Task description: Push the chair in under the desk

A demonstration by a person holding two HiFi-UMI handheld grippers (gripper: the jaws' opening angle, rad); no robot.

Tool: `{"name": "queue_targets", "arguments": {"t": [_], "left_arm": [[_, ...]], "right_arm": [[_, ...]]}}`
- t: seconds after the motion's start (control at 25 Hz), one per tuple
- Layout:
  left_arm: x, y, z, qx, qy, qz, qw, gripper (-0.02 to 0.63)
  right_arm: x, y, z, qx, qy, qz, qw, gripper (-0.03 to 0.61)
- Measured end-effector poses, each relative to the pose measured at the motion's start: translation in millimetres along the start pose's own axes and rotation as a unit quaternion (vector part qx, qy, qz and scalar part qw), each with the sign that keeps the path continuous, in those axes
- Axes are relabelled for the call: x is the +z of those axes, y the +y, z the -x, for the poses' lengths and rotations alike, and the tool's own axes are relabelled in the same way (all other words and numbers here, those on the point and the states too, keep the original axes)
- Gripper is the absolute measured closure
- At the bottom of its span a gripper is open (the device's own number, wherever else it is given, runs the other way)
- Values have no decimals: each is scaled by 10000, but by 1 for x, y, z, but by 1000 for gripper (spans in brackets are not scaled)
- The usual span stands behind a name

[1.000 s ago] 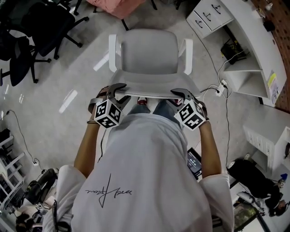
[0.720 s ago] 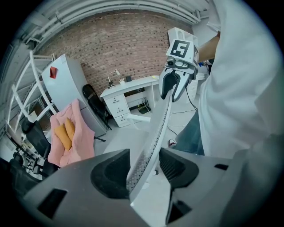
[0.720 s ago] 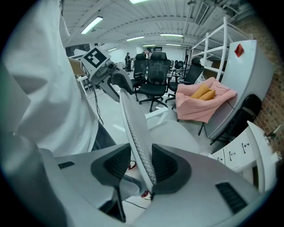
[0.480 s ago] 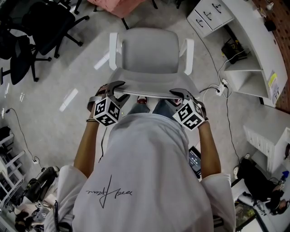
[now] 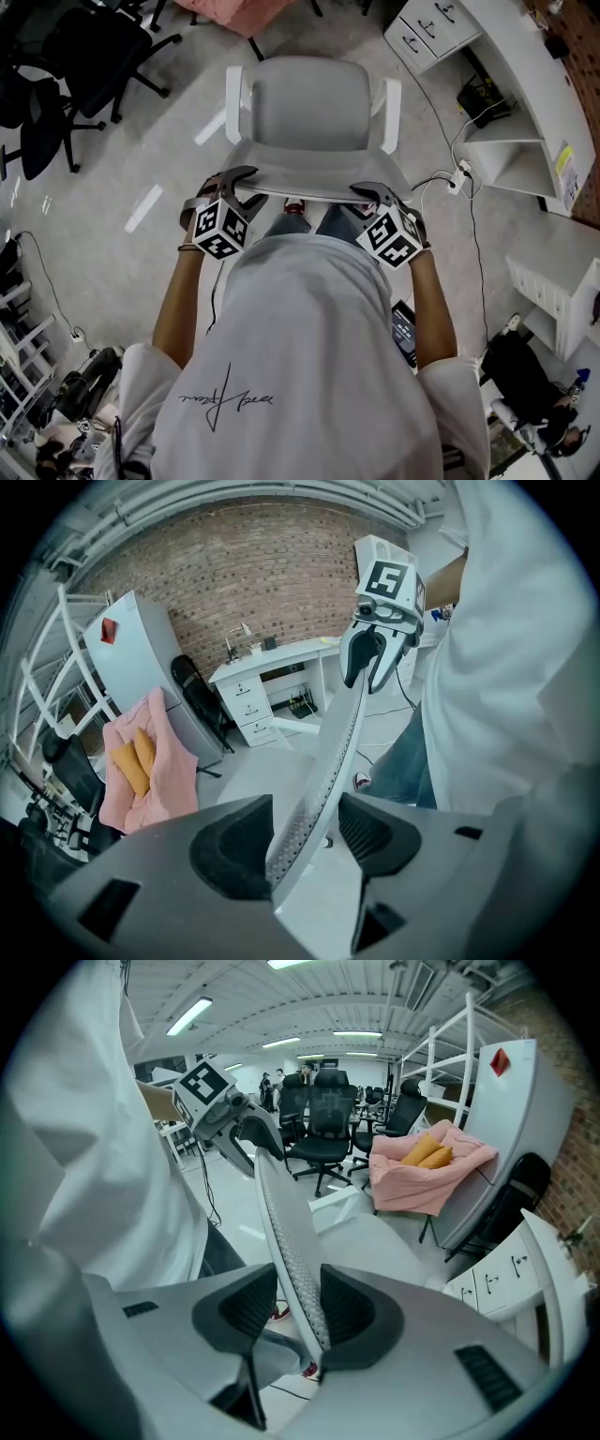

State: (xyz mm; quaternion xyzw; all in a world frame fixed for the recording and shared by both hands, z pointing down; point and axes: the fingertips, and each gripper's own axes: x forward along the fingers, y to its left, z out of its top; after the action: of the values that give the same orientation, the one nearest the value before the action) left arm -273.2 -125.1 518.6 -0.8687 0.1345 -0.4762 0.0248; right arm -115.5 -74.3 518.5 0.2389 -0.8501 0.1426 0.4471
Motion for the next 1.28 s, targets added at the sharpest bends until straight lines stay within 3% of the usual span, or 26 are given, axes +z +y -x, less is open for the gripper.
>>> {"name": "queue_targets", "arguments": {"t": [0.72,1.28], "left_arm": [[18,9,-16,-98,-68,-248,9996,393],[62,11,-48,-434,-153,-831,9955,408]], "right_arm": [[-10,-15,6,-169,50,-217,9996,414],[-43,-39,29,-614,-16,-591,9964,413]]}}
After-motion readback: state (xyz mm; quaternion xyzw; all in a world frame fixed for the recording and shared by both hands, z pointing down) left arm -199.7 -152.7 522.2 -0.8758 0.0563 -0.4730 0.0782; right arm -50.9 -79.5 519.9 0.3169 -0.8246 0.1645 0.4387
